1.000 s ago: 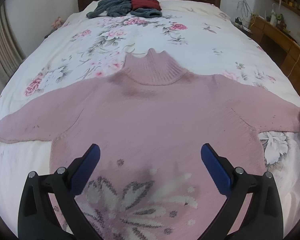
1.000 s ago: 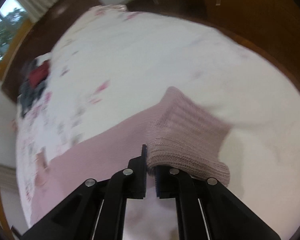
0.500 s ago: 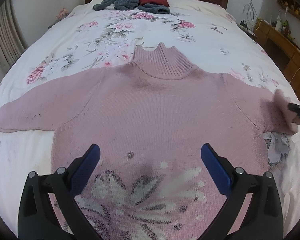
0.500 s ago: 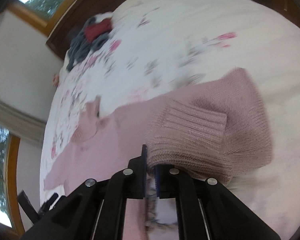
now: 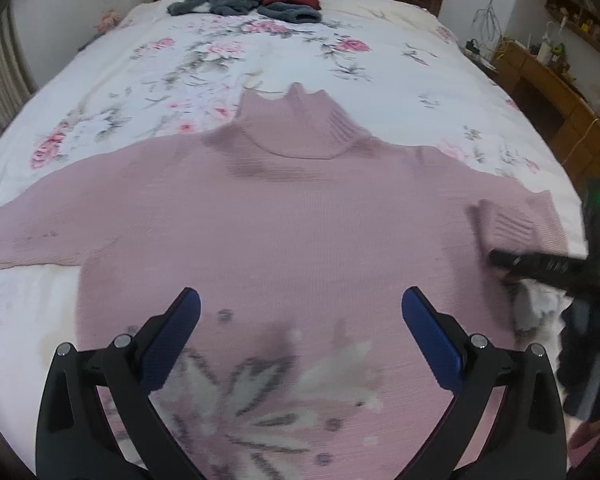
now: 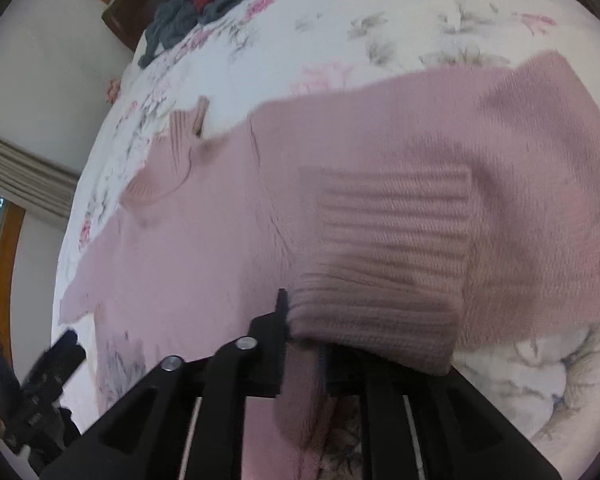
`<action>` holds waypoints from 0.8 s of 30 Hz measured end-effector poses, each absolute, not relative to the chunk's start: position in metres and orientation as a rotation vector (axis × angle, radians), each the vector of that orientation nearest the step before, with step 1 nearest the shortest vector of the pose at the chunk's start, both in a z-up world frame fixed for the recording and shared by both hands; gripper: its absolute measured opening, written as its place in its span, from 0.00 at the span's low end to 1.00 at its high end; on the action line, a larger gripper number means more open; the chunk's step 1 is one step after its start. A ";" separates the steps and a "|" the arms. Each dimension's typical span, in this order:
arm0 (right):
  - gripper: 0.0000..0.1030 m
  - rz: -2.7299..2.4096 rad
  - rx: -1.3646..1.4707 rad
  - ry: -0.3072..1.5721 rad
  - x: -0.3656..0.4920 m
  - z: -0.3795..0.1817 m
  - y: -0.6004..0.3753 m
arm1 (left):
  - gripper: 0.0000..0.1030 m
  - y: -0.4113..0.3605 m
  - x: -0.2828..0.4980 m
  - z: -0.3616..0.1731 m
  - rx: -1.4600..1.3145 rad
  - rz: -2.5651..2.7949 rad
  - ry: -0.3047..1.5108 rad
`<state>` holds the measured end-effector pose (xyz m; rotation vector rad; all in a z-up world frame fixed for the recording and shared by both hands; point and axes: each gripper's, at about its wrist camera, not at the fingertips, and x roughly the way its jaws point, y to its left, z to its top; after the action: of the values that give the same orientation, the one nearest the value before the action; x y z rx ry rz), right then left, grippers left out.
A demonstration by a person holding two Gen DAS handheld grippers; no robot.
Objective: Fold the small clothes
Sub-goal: 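Fold the gripped sleeve across the sweater body toward the left tool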
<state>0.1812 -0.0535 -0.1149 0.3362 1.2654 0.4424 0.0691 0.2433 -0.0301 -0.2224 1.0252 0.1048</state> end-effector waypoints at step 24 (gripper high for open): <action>0.42 0.247 0.300 1.148 0.097 -0.075 -0.191 | 0.58 0.055 0.191 -0.092 -0.385 -0.340 1.294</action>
<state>0.0969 -0.1909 -0.0746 0.3003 1.1478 0.2468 0.1911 0.0547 -0.0924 -0.3854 1.2941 -0.3402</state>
